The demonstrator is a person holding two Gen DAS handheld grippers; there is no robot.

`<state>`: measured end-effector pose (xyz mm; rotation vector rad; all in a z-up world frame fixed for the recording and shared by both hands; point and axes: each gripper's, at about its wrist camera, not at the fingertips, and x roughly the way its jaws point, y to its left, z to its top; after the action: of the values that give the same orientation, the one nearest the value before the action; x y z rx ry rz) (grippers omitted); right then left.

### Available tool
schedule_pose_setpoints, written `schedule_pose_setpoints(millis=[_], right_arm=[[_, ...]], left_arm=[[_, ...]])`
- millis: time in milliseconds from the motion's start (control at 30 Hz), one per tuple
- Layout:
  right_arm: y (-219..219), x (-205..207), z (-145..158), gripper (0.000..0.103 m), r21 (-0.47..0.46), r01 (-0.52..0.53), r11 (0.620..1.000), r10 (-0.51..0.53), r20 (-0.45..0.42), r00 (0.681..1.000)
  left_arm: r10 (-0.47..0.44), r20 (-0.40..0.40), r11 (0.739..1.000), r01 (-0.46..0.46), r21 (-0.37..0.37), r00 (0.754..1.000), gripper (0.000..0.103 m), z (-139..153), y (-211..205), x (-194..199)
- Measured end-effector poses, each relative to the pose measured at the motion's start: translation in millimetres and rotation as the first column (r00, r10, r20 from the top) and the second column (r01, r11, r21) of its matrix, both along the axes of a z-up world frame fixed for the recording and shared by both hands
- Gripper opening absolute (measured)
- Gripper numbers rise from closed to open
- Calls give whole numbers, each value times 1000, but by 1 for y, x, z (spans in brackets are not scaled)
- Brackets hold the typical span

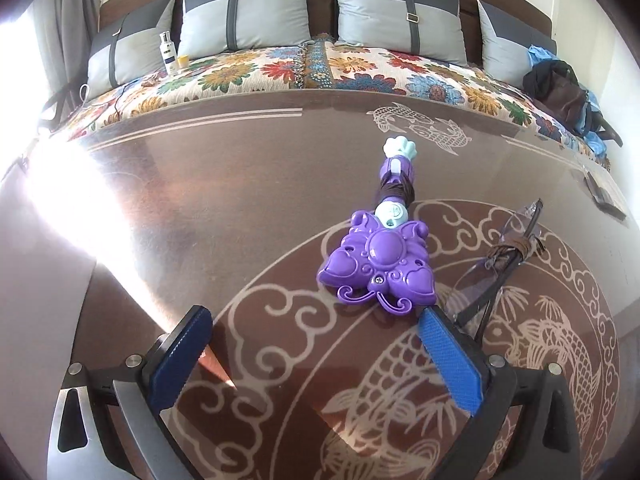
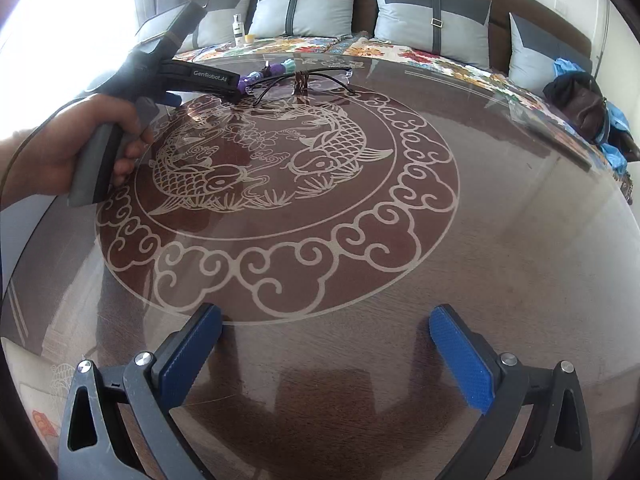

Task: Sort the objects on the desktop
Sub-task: 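Lower the left gripper onto the purple toy and close it, then lift the purple toy off the table with the left gripper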

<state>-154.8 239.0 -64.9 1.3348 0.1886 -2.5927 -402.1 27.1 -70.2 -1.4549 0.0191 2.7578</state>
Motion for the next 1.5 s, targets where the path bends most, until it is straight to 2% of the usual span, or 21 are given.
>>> schedule_pose_setpoints(millis=[200, 300, 367, 567, 600, 633, 667, 733, 900, 1300, 1400, 1500], right_arm=[[-1, -1, 0, 103, -1, -4, 1000, 4, 1, 1000], [-1, 0, 1, 103, -1, -4, 1000, 4, 0, 1000], [-1, 0, 1, 103, -1, -4, 1000, 4, 0, 1000], [-2, 0, 1, 103, -1, -4, 1000, 4, 0, 1000], [-2, 0, 1, 103, -1, -4, 1000, 4, 0, 1000], [-2, 1, 1, 103, -1, -4, 1000, 4, 0, 1000], [-2, 0, 1, 103, -1, -4, 1000, 4, 0, 1000], [-2, 0, 1, 103, -1, -4, 1000, 4, 0, 1000], [-2, 0, 1, 103, -1, -4, 1000, 4, 0, 1000], [-2, 0, 1, 103, -1, -4, 1000, 4, 0, 1000], [-2, 0, 1, 103, -1, -4, 1000, 4, 0, 1000], [-2, 0, 1, 103, -1, -4, 1000, 4, 0, 1000]], left_arm=[[-40, 29, 999, 40, 4, 999, 103, 3, 14, -26], [-73, 7, 997, 73, 28, 997, 103, 3, 22, -33], [-91, 4, 996, 91, -1, 996, 103, 2, 31, -42], [-76, 5, 997, 76, -2, 997, 103, 3, 41, -73], [-80, -10, 997, 80, -2, 997, 92, 4, 42, -73], [-86, -35, 996, 86, -5, 996, 62, 8, 43, -71], [-87, -46, 996, 87, -7, 995, 47, 11, 44, -70], [-83, -36, 996, 83, -14, 996, 43, 12, 44, -65], [-17, -57, 1000, 17, -8, 998, 43, 12, 32, -21], [49, -67, 999, -50, -7, 997, 44, 11, -40, 178], [61, -67, 998, -61, -9, 996, 44, 11, -52, 207], [66, -67, 998, -67, -13, 996, 44, 10, -56, 214]])
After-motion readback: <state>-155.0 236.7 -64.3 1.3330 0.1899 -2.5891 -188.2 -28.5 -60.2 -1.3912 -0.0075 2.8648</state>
